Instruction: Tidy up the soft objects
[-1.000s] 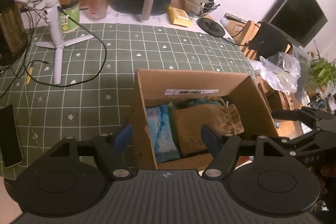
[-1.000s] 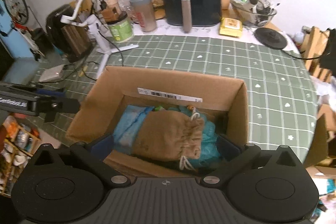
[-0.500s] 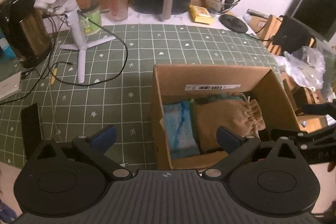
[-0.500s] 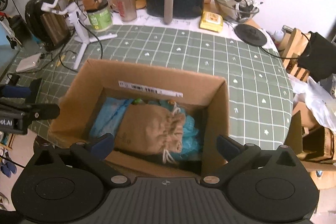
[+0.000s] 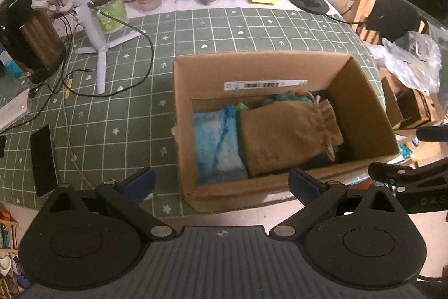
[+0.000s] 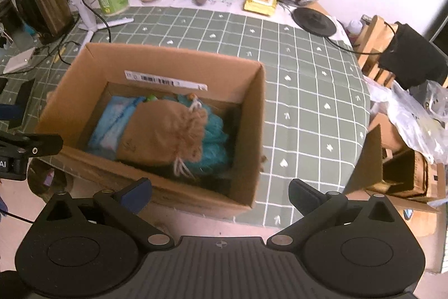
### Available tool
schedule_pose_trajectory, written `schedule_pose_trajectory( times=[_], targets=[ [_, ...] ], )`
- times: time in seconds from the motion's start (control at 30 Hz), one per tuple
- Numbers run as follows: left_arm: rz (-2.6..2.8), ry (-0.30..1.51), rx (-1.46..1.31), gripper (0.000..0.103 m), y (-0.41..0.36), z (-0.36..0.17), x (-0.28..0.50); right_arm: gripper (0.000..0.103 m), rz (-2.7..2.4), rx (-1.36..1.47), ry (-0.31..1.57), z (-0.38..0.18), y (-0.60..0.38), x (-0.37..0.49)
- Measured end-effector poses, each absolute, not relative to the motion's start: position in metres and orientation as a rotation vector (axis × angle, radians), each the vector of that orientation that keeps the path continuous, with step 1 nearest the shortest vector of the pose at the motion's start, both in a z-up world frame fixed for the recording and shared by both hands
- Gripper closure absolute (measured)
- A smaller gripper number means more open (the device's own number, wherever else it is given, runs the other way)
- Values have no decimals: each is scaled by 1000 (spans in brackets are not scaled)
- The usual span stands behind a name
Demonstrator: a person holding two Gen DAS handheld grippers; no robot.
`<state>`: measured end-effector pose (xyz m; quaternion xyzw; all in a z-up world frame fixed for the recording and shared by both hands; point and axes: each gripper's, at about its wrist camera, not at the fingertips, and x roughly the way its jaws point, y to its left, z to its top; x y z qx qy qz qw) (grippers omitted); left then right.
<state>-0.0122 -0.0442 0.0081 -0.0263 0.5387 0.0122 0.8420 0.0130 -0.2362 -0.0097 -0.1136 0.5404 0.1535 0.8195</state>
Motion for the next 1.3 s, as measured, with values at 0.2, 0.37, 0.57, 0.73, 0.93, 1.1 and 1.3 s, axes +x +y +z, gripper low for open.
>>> schedule_pose_trajectory(
  times=[0.2,0.37,0.57,0.73,0.93,1.1,1.3],
  targets=[
    [39,1159,-49,0,-55,6,-13,0,328,-247,1175,-13,-244,12],
    [67,1183,-49,0,-55,5,-14,0,333,-234,1183,-14,-250,12],
    [95,1197,-61,0,-50,4,-19,0,341,-224,1183,-14,-252,12],
    [118,1226,-76,0,-45,0,-21,0,349,-227,1193,-15,-251,11],
    [116,1238,-92,0,-42,-2,-24,0,346,-234,1206,-18,-247,8],
    [111,1240,-92,0,-42,-2,-24,0,332,-235,1214,-20,-247,8],
    [111,1243,-96,0,-41,-4,-26,0,320,-214,1212,-20,-249,7]
  ],
)
